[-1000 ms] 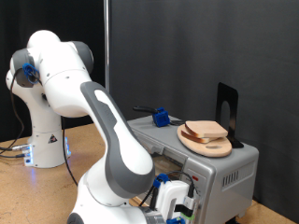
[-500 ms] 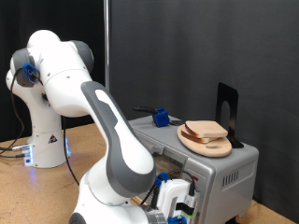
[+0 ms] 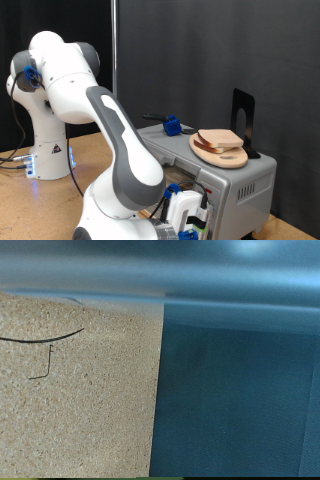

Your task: Make a piece of toast with the oven

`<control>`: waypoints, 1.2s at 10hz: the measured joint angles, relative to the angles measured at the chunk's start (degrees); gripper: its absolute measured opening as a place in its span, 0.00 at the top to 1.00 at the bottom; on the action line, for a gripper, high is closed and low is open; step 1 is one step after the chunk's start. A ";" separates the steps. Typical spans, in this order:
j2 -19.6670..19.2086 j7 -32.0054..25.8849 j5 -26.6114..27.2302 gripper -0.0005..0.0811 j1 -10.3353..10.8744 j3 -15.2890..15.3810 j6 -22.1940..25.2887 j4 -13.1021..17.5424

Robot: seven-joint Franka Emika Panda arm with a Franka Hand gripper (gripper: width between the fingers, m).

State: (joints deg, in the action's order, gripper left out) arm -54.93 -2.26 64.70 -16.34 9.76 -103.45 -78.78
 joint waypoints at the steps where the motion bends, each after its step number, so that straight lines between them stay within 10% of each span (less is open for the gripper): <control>1: 0.51 -1.72 0.16 0.87 0.01 0.11 -0.92 -0.74; 6: 5.81 -25.98 6.86 0.87 -0.41 1.37 -9.99 -9.58; 12: 7.71 -32.74 10.95 0.88 -0.90 2.11 -9.80 -11.69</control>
State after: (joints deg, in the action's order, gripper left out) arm -47.21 -35.00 75.64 -17.24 11.86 -113.25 -90.47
